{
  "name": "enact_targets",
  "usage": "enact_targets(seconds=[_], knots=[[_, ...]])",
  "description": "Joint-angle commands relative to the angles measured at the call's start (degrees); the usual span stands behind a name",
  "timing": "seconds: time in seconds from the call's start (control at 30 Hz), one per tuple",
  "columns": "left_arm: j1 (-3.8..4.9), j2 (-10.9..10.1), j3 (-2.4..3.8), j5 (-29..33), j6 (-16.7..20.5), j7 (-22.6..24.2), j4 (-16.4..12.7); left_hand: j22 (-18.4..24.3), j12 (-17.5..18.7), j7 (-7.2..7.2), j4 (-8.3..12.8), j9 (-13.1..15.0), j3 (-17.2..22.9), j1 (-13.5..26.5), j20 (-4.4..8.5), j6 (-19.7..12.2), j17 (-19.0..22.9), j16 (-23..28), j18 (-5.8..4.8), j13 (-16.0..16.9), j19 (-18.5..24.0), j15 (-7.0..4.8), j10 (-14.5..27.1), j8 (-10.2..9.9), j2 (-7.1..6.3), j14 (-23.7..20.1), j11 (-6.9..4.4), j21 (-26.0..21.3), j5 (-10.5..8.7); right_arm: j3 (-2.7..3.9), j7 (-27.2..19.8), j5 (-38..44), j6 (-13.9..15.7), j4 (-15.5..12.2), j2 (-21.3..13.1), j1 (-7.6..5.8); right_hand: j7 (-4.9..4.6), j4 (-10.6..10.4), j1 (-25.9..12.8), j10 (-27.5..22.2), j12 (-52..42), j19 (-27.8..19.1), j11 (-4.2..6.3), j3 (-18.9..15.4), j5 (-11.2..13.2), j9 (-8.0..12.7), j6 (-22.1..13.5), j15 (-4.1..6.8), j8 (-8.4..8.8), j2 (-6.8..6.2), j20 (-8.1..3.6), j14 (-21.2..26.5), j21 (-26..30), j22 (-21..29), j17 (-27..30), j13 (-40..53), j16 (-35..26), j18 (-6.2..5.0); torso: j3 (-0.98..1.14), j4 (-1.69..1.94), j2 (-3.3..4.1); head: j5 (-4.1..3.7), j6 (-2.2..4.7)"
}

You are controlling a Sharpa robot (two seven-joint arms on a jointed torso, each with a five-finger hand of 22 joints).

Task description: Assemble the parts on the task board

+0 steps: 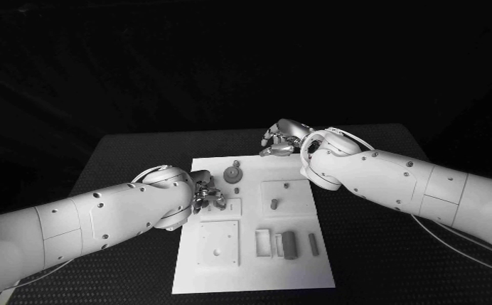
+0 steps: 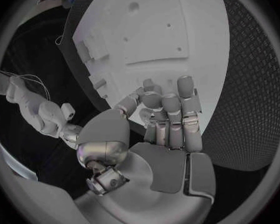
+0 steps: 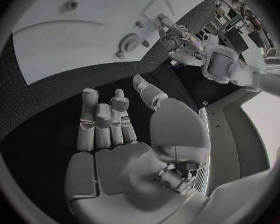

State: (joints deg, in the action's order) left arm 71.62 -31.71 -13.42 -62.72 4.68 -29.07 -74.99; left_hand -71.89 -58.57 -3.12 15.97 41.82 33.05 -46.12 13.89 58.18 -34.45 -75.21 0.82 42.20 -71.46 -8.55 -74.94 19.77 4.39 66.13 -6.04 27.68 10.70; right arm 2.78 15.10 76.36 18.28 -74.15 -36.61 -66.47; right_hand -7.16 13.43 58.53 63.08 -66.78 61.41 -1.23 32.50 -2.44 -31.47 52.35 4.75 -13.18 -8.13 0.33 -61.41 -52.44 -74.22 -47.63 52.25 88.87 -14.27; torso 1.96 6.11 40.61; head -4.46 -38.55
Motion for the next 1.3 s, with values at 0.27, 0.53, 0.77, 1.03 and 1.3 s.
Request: enact_targets(seconds=[0.27, 0.53, 0.77, 1.03, 1.3], knots=[[-0.35, -0.2, -0.20, -0.2, -1.6, -0.3, 0.1, -0.1, 0.0, 3.30, 0.1, 0.1, 0.4, -0.2, 0.11, 11.7, 0.1, -0.3, 0.24, 0.0, -0.4, 0.06, -0.1, 0.4, 0.60, 0.4, -0.43, -0.2, 0.24, 0.03, -0.4, 0.0, -0.6, 0.0, -0.1, 0.00, -0.57, 0.0, -0.1, -0.3, -0.1, -0.4, -0.01, -0.2, -0.3, 0.0, -0.2, 0.09, 0.06, 0.45, -0.05, -0.2, 0.3, -0.1, -0.1, -0.1, -0.3, -0.73, 0.01, 0.01, 0.01, 0.11, 0.03], [-0.36, -0.4, -0.20, 0.9, -1.5, -0.3, 0.4, -0.1, 0.0, 3.31, 0.1, 0.1, 0.4, -0.2, 0.10, 11.8, 0.1, -0.3, 0.24, 0.0, -0.4, 0.07, -0.2, 0.4, 0.65, 0.4, -0.44, -0.2, 0.30, 0.03, -0.4, 0.0, -0.6, 0.0, -0.1, 0.00, -0.56, 0.0, -0.1, -0.3, -0.1, -0.4, 0.00, -0.2, -0.3, 0.0, -0.2, 0.09, 0.06, 0.48, -0.06, -0.2, 0.3, -0.1, -0.1, -0.1, -0.3, -0.73, -0.01, 0.00, 0.01, 0.15, 0.06], [-0.37, -0.6, -0.19, 2.5, -1.2, -0.7, 0.4, -0.2, 0.0, 3.35, 0.3, 0.2, 0.7, -0.2, 0.08, 11.9, 0.1, -0.4, 0.27, 0.0, -0.5, 0.13, -0.3, 0.4, 0.67, 0.5, -0.48, -0.2, 0.74, 0.03, -0.4, 0.0, -0.6, 0.0, -0.1, 0.00, -0.56, 0.0, 0.0, -0.3, -0.1, -0.4, 0.00, -0.2, -0.3, 0.0, -0.2, 0.09, 0.06, 0.50, -0.06, -0.2, 0.3, -0.1, -0.1, -0.1, -0.3, -0.73, 0.00, 0.01, 0.02, 0.16, 0.05], [-0.37, -0.5, -0.19, 4.7, -1.6, -0.8, 0.6, -0.5, -0.2, 3.42, 0.5, 0.4, 1.0, -0.1, 0.02, 12.0, 0.0, -0.6, 0.35, 0.1, -0.7, 0.18, -0.4, 0.6, 0.55, 0.6, -0.54, -0.2, 3.09, 0.03, -0.3, 0.0, -0.7, 0.0, -0.1, 0.00, -0.57, 0.0, 0.0, -0.3, -0.1, -0.4, 0.00, -0.2, -0.3, 0.0, -0.3, 0.09, 0.07, 0.51, -0.06, -0.2, 0.3, -0.1, -0.1, -0.1, -0.3, -0.73, -0.03, 0.03, 0.01, 0.13, -0.01], [-0.37, -0.5, -0.19, 7.4, -1.6, -0.9, 0.9, -0.5, -0.2, 3.46, 0.5, 0.5, 1.1, -0.1, 0.03, 12.1, 0.0, -0.7, 0.39, 0.2, -0.7, 0.19, -0.4, 0.6, 0.40, 0.7, -0.57, -0.2, 3.19, 0.03, -0.3, 0.0, -0.7, 0.1, -0.1, 0.00, -0.57, 0.0, 0.0, -0.3, -0.1, -0.4, -0.01, -0.2, -0.3, 0.0, -0.3, 0.09, 0.07, 0.52, -0.06, -0.2, 0.3, -0.1, -0.1, -0.1, -0.3, -0.73, 0.02, -0.03, 0.03, 0.12, -0.03]])
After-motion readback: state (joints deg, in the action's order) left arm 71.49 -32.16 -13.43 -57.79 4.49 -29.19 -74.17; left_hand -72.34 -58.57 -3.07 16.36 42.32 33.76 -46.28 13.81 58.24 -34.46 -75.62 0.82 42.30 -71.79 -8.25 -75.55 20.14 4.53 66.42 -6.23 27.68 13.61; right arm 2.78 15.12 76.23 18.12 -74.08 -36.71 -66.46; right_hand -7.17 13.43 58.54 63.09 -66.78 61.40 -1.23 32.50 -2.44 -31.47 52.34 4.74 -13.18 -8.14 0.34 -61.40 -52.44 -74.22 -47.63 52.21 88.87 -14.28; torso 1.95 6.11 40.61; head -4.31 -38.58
